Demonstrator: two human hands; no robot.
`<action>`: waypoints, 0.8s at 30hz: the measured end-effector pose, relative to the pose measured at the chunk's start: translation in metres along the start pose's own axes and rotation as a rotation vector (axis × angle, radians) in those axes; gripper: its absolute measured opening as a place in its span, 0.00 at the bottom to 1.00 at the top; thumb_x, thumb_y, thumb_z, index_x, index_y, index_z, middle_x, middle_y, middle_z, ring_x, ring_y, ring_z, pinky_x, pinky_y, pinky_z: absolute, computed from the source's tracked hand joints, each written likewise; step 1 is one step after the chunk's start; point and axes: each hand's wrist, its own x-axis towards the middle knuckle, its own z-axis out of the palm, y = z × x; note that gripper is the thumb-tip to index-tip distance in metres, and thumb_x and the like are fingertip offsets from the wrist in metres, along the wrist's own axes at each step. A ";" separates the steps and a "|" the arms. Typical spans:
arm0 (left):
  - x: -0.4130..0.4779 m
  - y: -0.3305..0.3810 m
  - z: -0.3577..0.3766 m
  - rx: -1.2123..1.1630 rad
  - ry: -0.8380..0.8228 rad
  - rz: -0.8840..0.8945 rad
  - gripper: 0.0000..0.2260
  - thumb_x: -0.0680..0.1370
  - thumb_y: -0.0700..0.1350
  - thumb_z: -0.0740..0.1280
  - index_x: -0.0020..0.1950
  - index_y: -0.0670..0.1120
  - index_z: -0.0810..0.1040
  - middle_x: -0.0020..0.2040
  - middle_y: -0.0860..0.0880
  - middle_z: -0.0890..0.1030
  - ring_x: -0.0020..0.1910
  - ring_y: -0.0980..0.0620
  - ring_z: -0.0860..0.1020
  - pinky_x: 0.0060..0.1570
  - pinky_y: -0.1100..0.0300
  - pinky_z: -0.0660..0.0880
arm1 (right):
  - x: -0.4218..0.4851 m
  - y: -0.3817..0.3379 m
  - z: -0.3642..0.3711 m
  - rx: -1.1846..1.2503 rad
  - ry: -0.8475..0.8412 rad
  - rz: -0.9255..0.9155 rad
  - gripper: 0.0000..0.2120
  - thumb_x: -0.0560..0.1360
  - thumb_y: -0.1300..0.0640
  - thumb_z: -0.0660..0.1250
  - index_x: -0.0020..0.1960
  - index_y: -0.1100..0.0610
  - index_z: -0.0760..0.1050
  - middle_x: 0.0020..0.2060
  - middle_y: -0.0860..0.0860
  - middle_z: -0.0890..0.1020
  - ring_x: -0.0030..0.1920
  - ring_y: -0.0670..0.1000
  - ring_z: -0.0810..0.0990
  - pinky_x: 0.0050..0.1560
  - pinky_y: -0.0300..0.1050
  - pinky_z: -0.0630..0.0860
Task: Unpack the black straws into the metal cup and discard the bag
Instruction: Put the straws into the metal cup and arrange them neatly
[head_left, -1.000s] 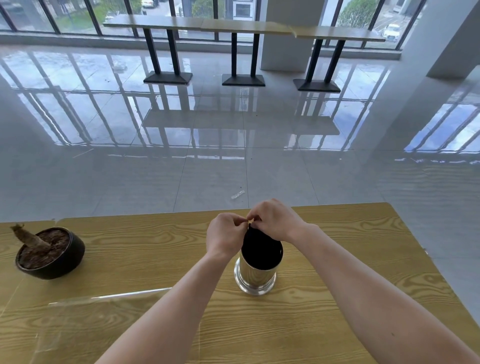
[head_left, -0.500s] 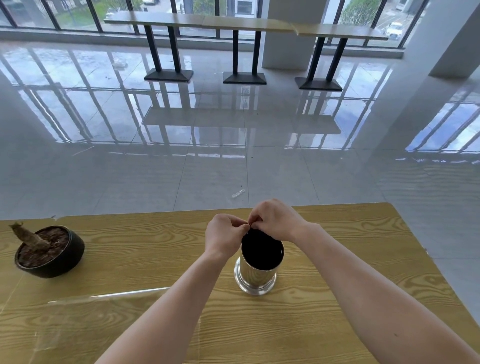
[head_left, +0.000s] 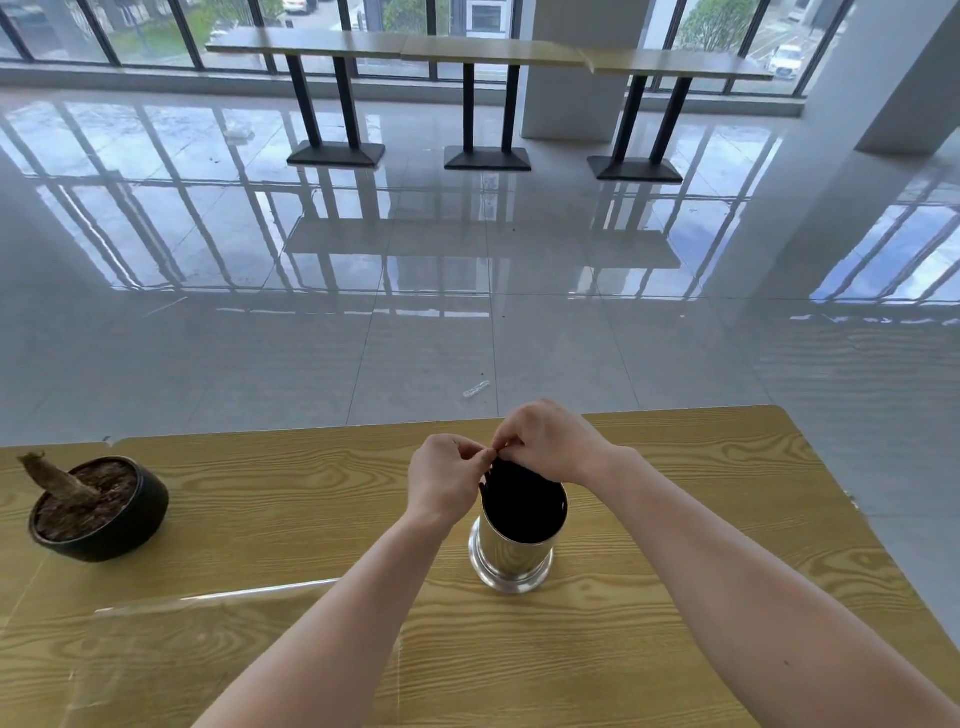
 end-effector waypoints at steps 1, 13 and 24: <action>-0.001 0.000 0.000 0.015 -0.008 0.012 0.07 0.78 0.48 0.71 0.43 0.50 0.88 0.38 0.55 0.87 0.40 0.58 0.84 0.44 0.56 0.82 | -0.001 0.001 0.000 0.009 0.009 0.001 0.09 0.77 0.57 0.68 0.51 0.49 0.87 0.47 0.47 0.88 0.48 0.48 0.84 0.52 0.48 0.81; 0.000 0.005 0.001 -0.085 0.005 -0.019 0.05 0.76 0.45 0.74 0.41 0.50 0.88 0.37 0.55 0.87 0.38 0.59 0.83 0.48 0.54 0.83 | -0.005 0.003 -0.027 0.063 0.206 -0.031 0.04 0.75 0.59 0.72 0.46 0.53 0.86 0.41 0.47 0.86 0.40 0.44 0.78 0.40 0.33 0.68; -0.010 0.039 -0.010 -0.222 0.169 0.291 0.09 0.75 0.45 0.75 0.41 0.59 0.82 0.36 0.61 0.85 0.40 0.63 0.82 0.44 0.69 0.78 | -0.020 -0.015 -0.073 0.005 0.293 -0.121 0.05 0.76 0.58 0.72 0.49 0.55 0.86 0.41 0.49 0.86 0.40 0.45 0.77 0.40 0.28 0.64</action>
